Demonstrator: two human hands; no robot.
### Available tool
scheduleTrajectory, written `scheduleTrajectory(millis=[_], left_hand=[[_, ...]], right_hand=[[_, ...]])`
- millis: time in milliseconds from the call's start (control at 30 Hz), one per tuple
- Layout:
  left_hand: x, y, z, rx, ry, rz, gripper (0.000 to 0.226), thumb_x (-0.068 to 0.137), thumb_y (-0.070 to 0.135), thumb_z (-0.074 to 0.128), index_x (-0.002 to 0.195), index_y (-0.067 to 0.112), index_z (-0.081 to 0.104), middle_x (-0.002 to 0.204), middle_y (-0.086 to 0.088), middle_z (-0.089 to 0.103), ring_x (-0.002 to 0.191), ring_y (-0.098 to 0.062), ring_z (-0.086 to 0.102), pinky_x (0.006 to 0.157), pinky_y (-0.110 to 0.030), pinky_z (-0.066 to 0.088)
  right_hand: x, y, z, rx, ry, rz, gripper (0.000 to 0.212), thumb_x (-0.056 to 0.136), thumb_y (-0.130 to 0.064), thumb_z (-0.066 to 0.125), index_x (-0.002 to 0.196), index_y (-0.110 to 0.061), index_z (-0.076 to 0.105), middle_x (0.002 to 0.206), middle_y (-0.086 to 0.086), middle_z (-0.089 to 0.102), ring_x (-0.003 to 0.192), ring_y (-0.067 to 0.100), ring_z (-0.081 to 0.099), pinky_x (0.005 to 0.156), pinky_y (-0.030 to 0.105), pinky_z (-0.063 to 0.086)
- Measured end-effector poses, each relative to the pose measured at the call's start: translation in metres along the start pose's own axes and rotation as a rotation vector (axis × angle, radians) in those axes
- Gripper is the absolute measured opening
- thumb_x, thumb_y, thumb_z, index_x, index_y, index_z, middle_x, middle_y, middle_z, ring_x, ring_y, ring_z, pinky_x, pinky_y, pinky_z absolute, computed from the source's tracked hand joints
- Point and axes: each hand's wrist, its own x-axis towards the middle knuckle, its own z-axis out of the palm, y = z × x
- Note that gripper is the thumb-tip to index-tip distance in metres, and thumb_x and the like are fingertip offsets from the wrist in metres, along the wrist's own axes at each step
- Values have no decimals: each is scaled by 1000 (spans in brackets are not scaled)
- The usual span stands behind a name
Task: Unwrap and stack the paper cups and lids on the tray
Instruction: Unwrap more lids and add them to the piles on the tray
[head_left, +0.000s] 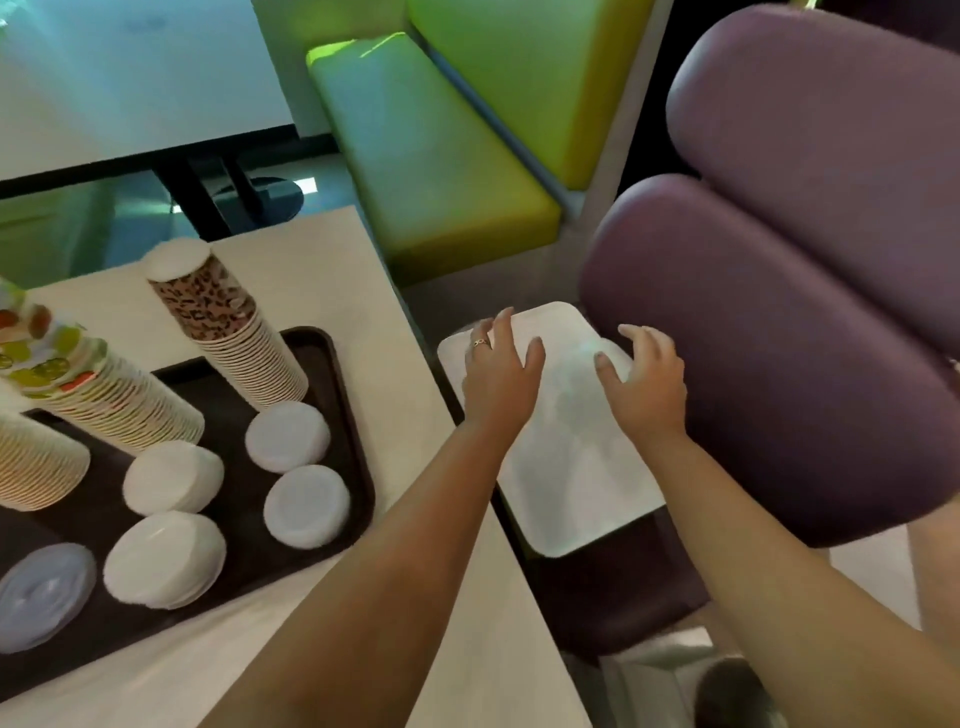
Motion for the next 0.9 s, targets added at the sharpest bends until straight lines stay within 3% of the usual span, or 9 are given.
scheduleTrajectory(millis=[133,400,533,633,700,833,900], left_hand=[[14,4,47,-33,-158,-115,57,98,45,39,149,31,17,159,-5,11,139,-27,30,108,-41,34],[27,-8,111,-213,-310,-299,61,99,41,41,151,29,12,158,-7,9,139,-26,30,108,-38,32],[35,-13,129,-313,-362,-386,63,98,43,42,150,32,9,156,-7,15,139,-27,27,110,-46,33],[37,-12,136,-430,-439,-488,65,96,46,44,149,38,7,153,-6,23,133,-31,36,93,-44,46],[34,-13,140,-514,-500,-545,67,96,47,45,148,42,4,151,-6,29,127,-32,43,87,-43,47],[28,-11,139,-695,-528,-641,72,93,52,47,147,44,1,151,-7,29,125,-35,45,85,-42,48],[27,-12,134,-818,-503,-709,76,88,60,48,147,44,3,153,-6,25,129,-39,40,89,-48,45]], right_hand=[[25,35,14,-97,-103,63,64,90,-43,55,145,-20,32,154,9,22,139,29,23,104,54,32],[45,76,42,-82,-294,159,80,85,-47,61,149,-29,16,158,7,9,142,30,17,106,56,30],[49,87,50,-40,-302,171,82,85,-42,64,149,-31,15,157,6,10,141,31,18,107,55,31],[53,97,54,-51,-331,176,85,83,-41,66,149,-33,13,154,6,19,136,35,26,104,49,32],[53,103,56,-16,-352,190,90,80,-42,69,149,-36,12,150,5,28,132,35,33,101,46,35],[49,105,53,128,-369,191,95,74,-35,77,148,-35,18,146,5,32,128,28,41,96,38,40],[44,101,49,193,-361,150,95,70,-32,80,147,-33,23,146,1,32,128,24,41,96,36,40]])
